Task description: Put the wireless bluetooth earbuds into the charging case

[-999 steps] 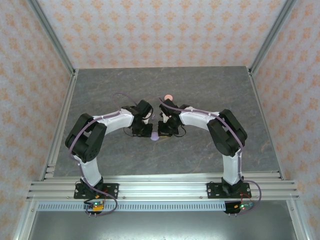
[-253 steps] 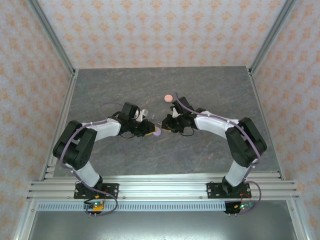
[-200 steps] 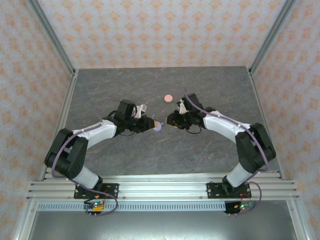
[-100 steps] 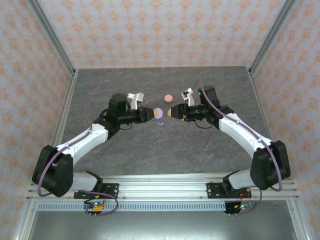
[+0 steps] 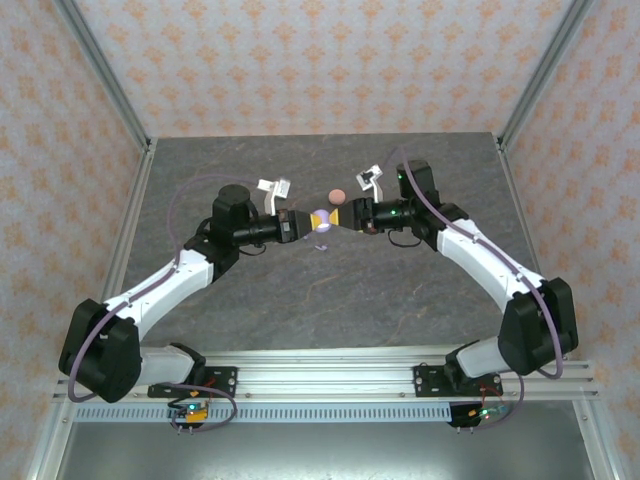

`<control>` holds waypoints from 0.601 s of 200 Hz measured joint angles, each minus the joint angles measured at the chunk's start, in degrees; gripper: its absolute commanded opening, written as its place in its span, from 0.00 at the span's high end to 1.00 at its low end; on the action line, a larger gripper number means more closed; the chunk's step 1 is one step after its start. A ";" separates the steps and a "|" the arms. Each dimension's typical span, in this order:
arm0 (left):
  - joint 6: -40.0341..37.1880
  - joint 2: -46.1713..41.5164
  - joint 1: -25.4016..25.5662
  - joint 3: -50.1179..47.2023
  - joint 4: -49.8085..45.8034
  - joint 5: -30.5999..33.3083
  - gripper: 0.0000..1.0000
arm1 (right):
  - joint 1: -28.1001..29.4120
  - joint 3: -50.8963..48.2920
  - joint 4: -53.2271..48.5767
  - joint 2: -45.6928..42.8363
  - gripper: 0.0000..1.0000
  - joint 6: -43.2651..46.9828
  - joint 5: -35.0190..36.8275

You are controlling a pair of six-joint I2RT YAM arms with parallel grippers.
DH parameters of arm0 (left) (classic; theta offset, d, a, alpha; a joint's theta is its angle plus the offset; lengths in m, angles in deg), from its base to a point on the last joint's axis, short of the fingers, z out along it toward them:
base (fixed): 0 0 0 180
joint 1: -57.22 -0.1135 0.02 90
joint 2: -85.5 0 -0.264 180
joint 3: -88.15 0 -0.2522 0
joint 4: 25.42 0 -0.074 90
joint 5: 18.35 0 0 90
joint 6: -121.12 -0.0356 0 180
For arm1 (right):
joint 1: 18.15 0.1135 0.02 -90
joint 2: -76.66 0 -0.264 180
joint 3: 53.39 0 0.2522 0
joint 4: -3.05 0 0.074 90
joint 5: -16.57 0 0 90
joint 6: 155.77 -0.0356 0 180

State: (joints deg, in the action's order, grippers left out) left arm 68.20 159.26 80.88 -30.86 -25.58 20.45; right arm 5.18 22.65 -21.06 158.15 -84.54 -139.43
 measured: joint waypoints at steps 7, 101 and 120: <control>0.00 0.00 0.02 0.00 0.00 -0.11 0.76 | 0.00 0.22 0.11 0.44 0.46 0.00 -0.07; -0.02 0.00 0.74 0.66 -0.15 -0.68 0.76 | 1.03 1.38 1.03 1.60 0.65 0.02 -1.92; -0.02 0.02 0.81 0.74 -0.15 -0.68 0.76 | 1.29 1.38 1.16 1.62 0.68 0.00 -2.21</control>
State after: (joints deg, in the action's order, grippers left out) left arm 68.17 159.28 81.68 -30.12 -25.73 19.77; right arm 6.47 24.03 -19.90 159.77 -84.54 -141.63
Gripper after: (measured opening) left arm 0.240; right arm 0.346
